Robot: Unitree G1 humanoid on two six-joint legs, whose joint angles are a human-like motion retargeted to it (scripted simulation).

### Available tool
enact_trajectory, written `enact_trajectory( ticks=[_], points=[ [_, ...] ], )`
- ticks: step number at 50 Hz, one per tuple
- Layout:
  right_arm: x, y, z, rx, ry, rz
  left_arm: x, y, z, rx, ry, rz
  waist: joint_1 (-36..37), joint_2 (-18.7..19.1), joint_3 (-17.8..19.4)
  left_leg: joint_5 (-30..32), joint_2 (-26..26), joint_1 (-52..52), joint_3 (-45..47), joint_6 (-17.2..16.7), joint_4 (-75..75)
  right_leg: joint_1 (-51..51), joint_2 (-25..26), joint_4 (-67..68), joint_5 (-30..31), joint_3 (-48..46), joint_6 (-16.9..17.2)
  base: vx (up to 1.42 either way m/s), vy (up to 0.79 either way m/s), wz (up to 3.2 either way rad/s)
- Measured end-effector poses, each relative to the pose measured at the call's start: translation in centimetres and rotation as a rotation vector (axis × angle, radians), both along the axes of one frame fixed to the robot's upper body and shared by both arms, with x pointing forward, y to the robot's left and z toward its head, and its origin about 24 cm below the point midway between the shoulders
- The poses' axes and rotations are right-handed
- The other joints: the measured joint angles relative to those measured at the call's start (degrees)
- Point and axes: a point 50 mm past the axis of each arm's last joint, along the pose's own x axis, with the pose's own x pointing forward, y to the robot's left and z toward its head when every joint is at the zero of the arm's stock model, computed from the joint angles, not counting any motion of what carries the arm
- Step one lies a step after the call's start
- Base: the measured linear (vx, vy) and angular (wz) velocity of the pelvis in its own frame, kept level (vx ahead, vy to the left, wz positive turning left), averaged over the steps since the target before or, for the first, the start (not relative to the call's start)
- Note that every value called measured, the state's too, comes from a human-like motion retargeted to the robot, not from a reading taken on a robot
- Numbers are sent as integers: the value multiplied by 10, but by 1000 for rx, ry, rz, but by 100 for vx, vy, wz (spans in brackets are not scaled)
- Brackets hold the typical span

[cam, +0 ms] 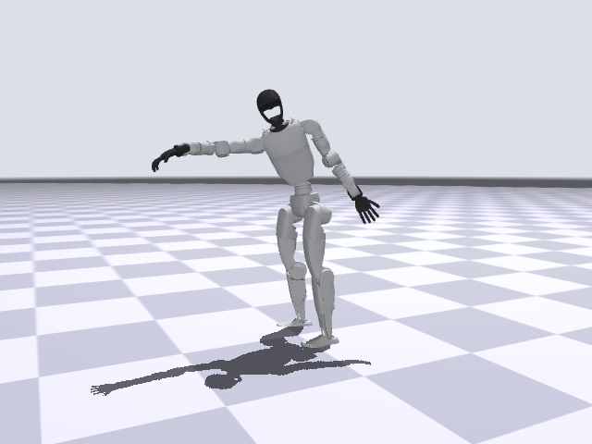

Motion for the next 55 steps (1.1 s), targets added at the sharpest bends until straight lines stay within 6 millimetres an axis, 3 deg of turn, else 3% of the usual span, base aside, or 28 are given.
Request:
enact_trajectory(
  ticks=[3,6,7,8,9,10,11,12,13,14,18,20,23,28,33,37,40,41,42,43,44,46,49,55],
  points=[
    [-2,-4,-7,31,82,-26,7,25,11,-20,-45,188,-37,68,-7,5,-1,0,0,-3,-2,0,-1,-1,0,0,-2,-6,-1,2],
    [-21,-20,-21,90,146,-64,10,69,31,20,-121,380,-67,110,-27,11,-6,-14,7,0,-3,-17,-7,-2,3,6,-2,-1,0,-6],
    [-35,-30,-31,119,178,-86,7,88,39,52,-139,436,-69,113,-52,14,-10,-28,11,2,-4,-34,-11,-2,5,10,-2,-1,2,-22],
    [-60,-46,-54,159,241,-130,-3,105,44,95,-129,471,-58,113,-103,16,-12,-49,17,4,-2,-59,-15,1,5,16,-2,2,2,-31],
    [-118,-73,-107,229,331,-256,-16,125,50,188,-102,448,-28,109,-177,12,-9,-49,20,5,2,-60,-12,3,3,20,-2,5,1,-42],
    [-174,-81,-212,408,449,-323,-30,146,58,302,-62,393,10,102,-263,5,-2,-38,23,5,7,-49,-6,4,0,23,-1,10,-7,-58],
    [-189,-28,-404,727,497,-380,-47,242,157,639,-147,477,-51,-13,-260,-2,2,-19,31,4,8,-29,-1,-8,1,29,-1,12,-12,-61],
    [-114,72,-511,876,610,-166,-68,291,255,900,-227,550,-106,-95,-258,-7,3,-7,37,2,9,-16,2,-16,1,33,-1,9,-13,-45],
    [-106,101,-531,934,617,-159,-84,306,308,1004,-304,617,-151,-111,-255,-6,1,-11,38,2,10,-20,-1,-16,1,34,0,3,-8,-27],
    [-111,111,-539,967,617,-189,-91,311,345,1077,-373,648,-183,-110,-255,-7,0,-12,41,2,11,-22,-2,-16,1,37,0,-1,-3,-19],
    [-163,99,-540,1018,553,-431,-97,302,445,1297,-600,639,-279,-61,-260,-10,2,-9,57,-3,16,-26,-2,-17,4,52,3,-1,-1,-34],
    [-183,84,-531,1012,493,-547,-98,290,485,1407,-676,592,-330,-34,-259,-11,3,-7,66,-6,17,-27,-2,-18,6,61,4,-1,0,-41],
    [-195,57,-511,976,369,-658,-99,270,530,1565,-724,495,-411,8,-247,-14,6,-2,82,-12,18,-31,-1,-18,9,77,8,-1,0,-48],
    [-176,16,-473,923,131,-680,-97,243,571,1817,-608,313,-548,67,-209,-19,11,8,116,-17,21,-41,0,-18,14,113,15,0,0,-63],
    [-130,-2,-448,951,-70,-586,-78,225,580,2112,-207,79,-671,95,-162,-30,18,20,160,-10,27,-56,4,-15,18,162,21,1,-1,-85],
    [-93,0,-440,1026,-190,-497,-49,217,565,2309,231,-192,-753,95,-137,-40,25,31,198,2,31,-70,12,-10,21,206,24,1,-1,-94],
    [-71,3,-435,1083,-270,-441,-20,219,533,2357,489,-432,-804,91,-128,-47,30,40,226,11,32,-80,19,-7,25,237,29,1,-1,-92],
    [-84,-7,-427,1073,-318,-479,21,218,500,2316,495,-552,-791,101,-146,-50,33,46,235,13,31,-81,22,-7,26,247,31,1,-1,-93],
    [-102,-10,-430,1092,-370,-535,74,192,484,2338,460,-692,-767,95,-167,-52,34,50,244,15,31,-83,25,-7,28,257,33,1,-1,-98],
    [-136,1,-453,1162,-434,-639,127,140,498,2429,415,-819,-719,58,-196,-54,35,51,256,17,30,-90,27,-7,31,270,36,0,-1,-97],
    [-148,9,-464,1207,-486,-684,147,112,506,2494,430,-886,-705,34,-207,-55,36,53,265,19,30,-94,29,-7,34,280,39,-1,-1,-91],
    [-148,18,-473,1271,-579,-708,166,97,486,2489,459,-1018,-711,4,-207,-58,37,59,281,21,28,-99,33,-6,38,297,46,-1,-1,-77],
    [-145,16,-471,1313,-735,-744,184,90,433,2410,487,-1215,-721,-28,-207,-62,40,67,302,23,27,-104,39,-7,45,318,58,-1,0,-66],
    [-149,-10,-441,1242,-1014,-829,186,83,310,2221,523,-1612,-721,-79,-215,-66,58,76,332,16,29,-109,65,-12,59,345,67,-2,-7,-47]
  ],
)
